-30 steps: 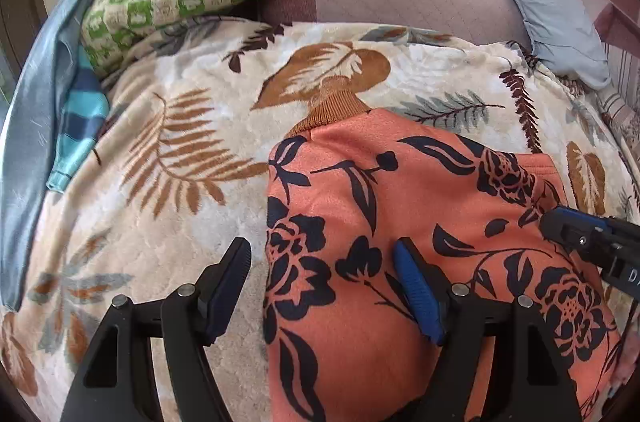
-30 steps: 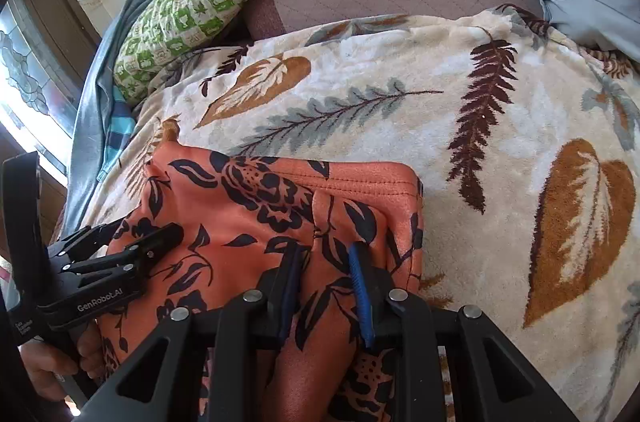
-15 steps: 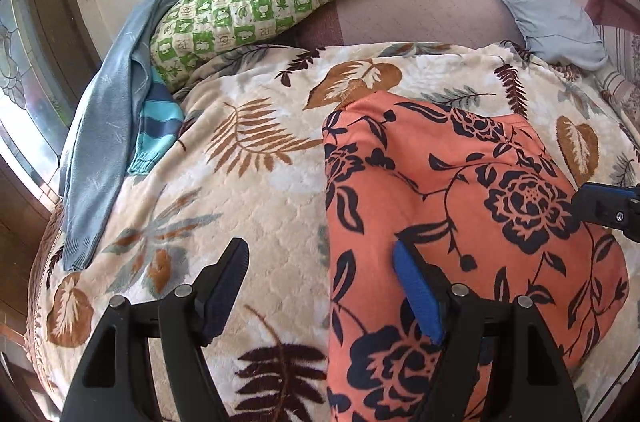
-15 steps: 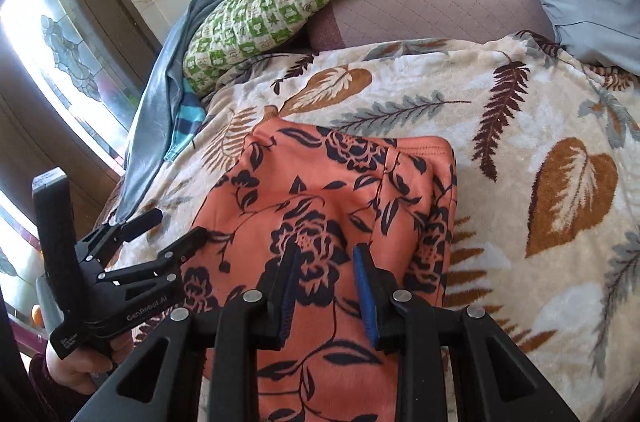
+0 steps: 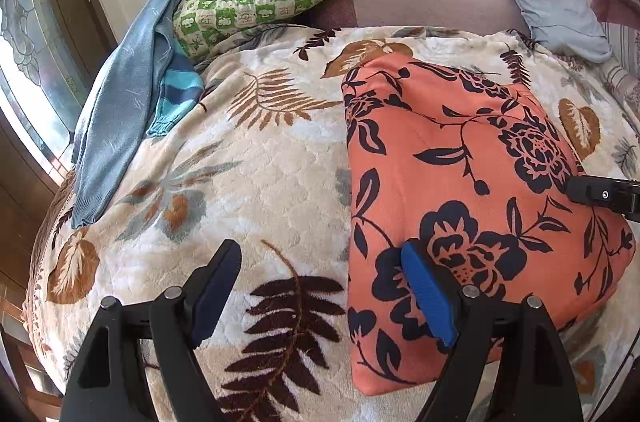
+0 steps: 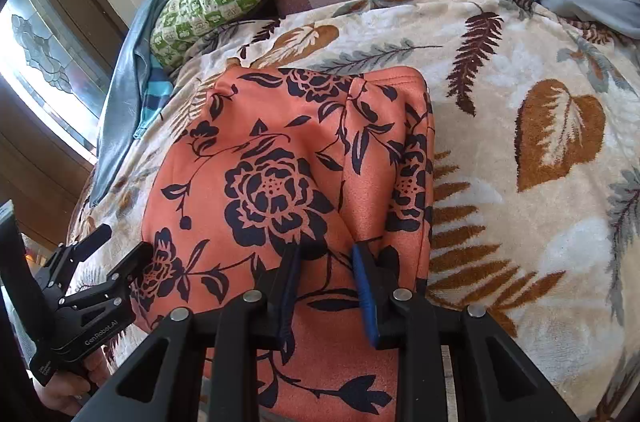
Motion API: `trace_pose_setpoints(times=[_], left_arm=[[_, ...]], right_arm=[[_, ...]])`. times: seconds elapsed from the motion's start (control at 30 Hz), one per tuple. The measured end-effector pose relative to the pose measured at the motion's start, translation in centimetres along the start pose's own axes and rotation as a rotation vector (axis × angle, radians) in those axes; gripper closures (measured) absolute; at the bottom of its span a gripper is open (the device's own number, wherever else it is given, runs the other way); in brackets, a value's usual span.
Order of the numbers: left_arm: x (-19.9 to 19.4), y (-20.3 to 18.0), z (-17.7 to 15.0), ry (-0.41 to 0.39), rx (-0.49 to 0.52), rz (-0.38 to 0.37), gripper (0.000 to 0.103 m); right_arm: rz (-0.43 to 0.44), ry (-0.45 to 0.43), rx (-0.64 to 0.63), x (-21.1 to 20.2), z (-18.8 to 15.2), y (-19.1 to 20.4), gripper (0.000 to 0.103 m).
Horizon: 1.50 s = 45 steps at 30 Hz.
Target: Fold small clothes
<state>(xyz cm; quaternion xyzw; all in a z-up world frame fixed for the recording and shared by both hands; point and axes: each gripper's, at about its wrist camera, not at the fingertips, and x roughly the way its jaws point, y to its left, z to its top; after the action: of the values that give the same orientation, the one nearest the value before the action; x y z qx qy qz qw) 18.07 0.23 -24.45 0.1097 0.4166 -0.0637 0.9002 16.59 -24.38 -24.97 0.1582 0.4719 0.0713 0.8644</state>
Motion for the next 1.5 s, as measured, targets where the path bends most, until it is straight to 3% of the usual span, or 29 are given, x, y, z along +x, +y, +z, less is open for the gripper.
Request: trace_pose_setpoints(times=[0.17,0.43,0.6,0.7,0.97,1.1,1.2,1.5], left_arm=[[-1.6,0.9,-1.5,-0.001,-0.051,-0.005,0.02],[-0.4,0.4,-2.8,0.013,-0.034,0.019,0.019],[-2.6,0.5,-3.2,0.025,-0.025,0.024,0.019],[-5.1,1.4,-3.7,-0.011,-0.057,0.013,0.019],[-12.7,2.4,-3.9,-0.162,-0.056,0.082,0.019],[-14.7,2.8,-3.6,-0.176,-0.066,0.088,0.019],[-15.9,3.0,-3.5,-0.185,-0.079,0.093,0.019],[-18.8,3.5,-3.1,-0.196,-0.115,0.094,0.019]], right_arm=[[0.042,-0.048,0.051,-2.5,-1.5,-0.3,0.073],[-0.026,-0.024,0.047,-1.3,-3.5,-0.1,0.068],[-0.021,-0.047,0.079,-2.8,-4.0,0.1,0.068],[0.025,-0.08,0.096,-4.6,-4.7,0.6,0.068],[0.048,-0.212,-0.036,-10.6,-7.1,4.6,0.068],[0.027,-0.24,-0.091,-12.7,-8.3,6.2,0.064],[0.02,-0.271,-0.097,-14.2,-8.9,6.8,0.049],[0.019,-0.338,-0.16,-17.6,-9.3,9.1,0.049]])
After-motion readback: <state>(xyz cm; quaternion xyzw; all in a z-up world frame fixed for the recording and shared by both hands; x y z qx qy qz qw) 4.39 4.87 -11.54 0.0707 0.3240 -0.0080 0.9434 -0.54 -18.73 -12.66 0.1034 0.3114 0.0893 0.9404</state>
